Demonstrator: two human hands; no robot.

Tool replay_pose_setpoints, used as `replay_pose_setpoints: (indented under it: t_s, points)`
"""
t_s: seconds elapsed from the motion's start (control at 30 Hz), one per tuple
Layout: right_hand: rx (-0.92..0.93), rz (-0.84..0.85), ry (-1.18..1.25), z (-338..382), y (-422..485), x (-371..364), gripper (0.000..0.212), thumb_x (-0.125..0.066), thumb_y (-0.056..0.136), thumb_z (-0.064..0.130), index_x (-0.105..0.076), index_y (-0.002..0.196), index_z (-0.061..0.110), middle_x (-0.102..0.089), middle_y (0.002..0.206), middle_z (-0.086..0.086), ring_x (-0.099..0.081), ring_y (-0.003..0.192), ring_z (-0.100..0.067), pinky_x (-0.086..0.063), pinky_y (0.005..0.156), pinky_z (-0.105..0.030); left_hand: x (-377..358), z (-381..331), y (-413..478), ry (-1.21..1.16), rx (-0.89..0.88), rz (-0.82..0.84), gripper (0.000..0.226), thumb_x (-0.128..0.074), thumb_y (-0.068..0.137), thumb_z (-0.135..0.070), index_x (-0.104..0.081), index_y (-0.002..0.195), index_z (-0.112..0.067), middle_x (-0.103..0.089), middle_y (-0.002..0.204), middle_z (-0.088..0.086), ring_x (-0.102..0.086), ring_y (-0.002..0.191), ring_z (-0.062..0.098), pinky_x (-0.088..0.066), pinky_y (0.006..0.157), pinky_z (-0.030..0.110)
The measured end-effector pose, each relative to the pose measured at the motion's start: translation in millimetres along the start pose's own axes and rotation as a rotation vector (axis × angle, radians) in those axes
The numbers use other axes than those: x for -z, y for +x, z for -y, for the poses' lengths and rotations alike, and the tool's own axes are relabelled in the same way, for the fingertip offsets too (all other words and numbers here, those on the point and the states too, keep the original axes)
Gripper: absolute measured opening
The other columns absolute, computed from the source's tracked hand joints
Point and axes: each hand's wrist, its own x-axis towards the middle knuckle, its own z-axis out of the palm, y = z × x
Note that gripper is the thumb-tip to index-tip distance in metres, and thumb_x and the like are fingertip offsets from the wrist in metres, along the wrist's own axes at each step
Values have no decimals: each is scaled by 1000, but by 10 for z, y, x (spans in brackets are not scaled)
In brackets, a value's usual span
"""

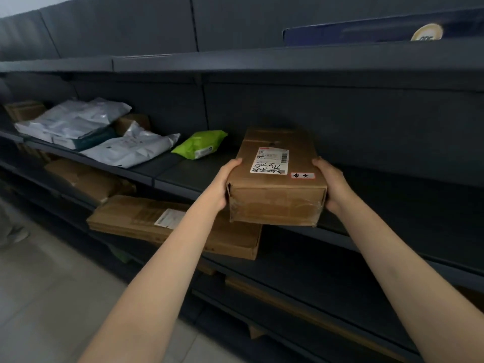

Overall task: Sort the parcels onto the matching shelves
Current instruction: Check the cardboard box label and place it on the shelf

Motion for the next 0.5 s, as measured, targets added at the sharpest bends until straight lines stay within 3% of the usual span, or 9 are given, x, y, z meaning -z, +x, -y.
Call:
replay_pose_setpoints:
  t_s: [0.1,0.2,0.37,0.5]
  points:
    - [6,-58,26,-41,171,-108,16,-50,96,31,-62,103,23,-69,103,-12,-67,86,-24,-55,72,-36,75,-59,296,5,28,80,27,-54,92,-42,-67,95,-18,-73,81,8,-66,76,23,-52,73,32]
    - [23,-121,37,-65,288,-214,25,-48,97,31,-61,116,20,-68,113,-15,-67,89,-24,-55,74,-36,161,-127,540,20,35,139,28,-56,91,-41,-66,100,-17,-70,88,9,-66,77,23,-52,75,33]
    - [31,-187,-18,-135,352,-499,35,-45,98,31,-55,130,24,-69,111,-11,-69,97,-26,-57,79,-37,387,-266,768,36,21,148,22,-59,90,-39,-64,98,-19,-71,84,8,-69,68,22,-55,68,31]
    - [40,-216,-33,-158,324,-588,23,-45,97,29,-61,114,26,-70,107,-10,-69,95,-25,-58,81,-38,461,-292,797,55,27,182,18,-59,91,-37,-64,90,-21,-73,72,4,-70,60,18,-55,64,29]
